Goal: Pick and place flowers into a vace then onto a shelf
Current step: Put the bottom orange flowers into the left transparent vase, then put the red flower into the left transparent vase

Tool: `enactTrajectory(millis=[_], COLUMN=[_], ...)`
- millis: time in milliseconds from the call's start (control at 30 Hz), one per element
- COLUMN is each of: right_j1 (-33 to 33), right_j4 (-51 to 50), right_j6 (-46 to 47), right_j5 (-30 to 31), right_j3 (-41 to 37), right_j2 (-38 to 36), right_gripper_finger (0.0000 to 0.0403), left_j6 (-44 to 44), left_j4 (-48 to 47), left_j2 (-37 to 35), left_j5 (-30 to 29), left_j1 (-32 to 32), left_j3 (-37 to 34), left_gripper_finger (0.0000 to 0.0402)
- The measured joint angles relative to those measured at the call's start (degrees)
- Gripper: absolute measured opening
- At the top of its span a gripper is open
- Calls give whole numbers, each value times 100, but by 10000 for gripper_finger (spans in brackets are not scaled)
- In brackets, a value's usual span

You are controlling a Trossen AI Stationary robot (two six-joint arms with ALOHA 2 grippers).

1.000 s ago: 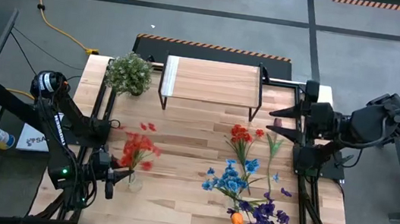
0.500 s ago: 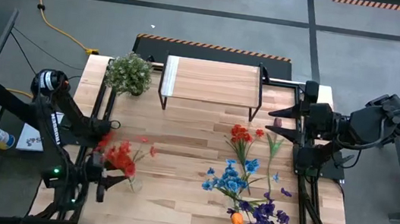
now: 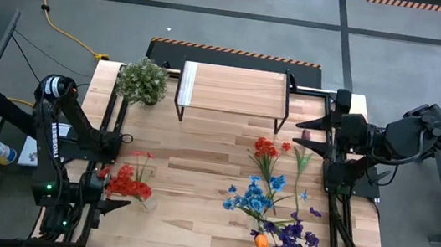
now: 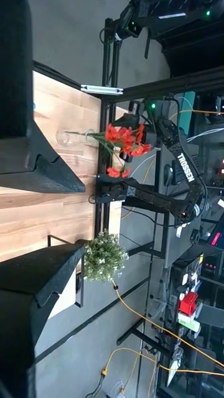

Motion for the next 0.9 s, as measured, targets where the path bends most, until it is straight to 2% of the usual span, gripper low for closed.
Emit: enactTrajectory(millis=[400,700,900], right_j1=[1,1,2], right_j4=[0,0,-12], right_j6=[32,39,39], right_j5=[-39,-44,-44], right_j3=[1,1,2], right_j2=[-2,-2,-2], right_gripper_finger=[134,134,134], left_j6=[-201,-348,-378], left_j4=[-29,-66,162], left_j2=[4,0,2], left_j5=[583,806,1062], left_j1=[2,4,-2], left_j3=[-99,-136,-151], left_gripper_finger=[216,216,216])
